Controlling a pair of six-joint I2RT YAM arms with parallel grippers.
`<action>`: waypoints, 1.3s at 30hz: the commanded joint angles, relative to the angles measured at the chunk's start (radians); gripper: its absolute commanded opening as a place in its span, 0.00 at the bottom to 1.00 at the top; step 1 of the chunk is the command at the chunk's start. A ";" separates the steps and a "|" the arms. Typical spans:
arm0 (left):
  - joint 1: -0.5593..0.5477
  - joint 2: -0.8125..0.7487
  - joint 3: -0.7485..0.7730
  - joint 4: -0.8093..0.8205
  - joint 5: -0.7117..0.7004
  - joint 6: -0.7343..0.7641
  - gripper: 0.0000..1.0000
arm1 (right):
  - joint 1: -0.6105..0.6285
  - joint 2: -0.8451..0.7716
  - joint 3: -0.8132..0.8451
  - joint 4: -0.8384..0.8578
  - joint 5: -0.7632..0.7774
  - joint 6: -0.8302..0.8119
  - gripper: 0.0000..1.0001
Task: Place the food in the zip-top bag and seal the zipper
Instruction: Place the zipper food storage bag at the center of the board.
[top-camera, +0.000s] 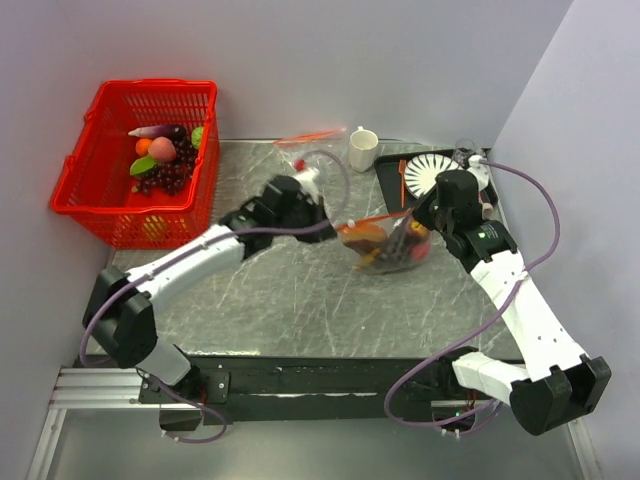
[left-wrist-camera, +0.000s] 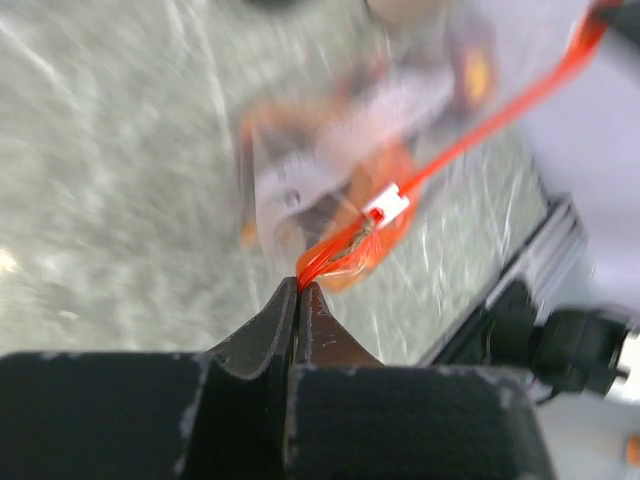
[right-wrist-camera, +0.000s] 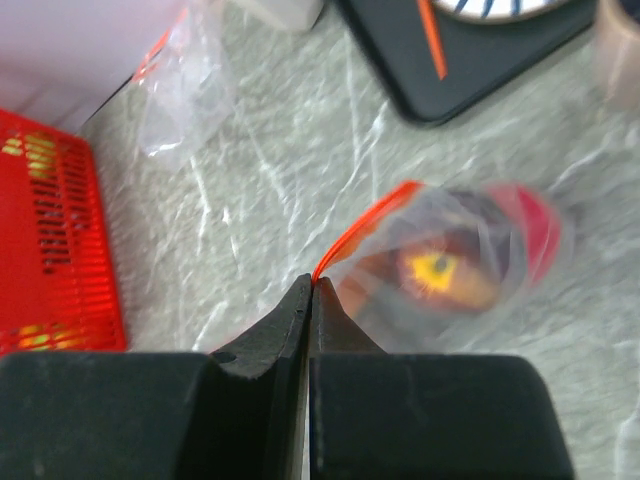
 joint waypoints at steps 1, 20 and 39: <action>0.103 -0.007 0.142 -0.068 0.055 0.057 0.01 | 0.000 0.029 0.054 0.012 0.077 0.060 0.04; 0.292 0.372 0.512 -0.038 0.103 0.069 0.41 | -0.070 0.362 0.238 0.187 0.021 0.049 0.71; 0.294 -0.235 0.118 -0.140 -0.063 0.064 0.91 | -0.072 -0.113 -0.056 0.302 -0.282 -0.219 0.94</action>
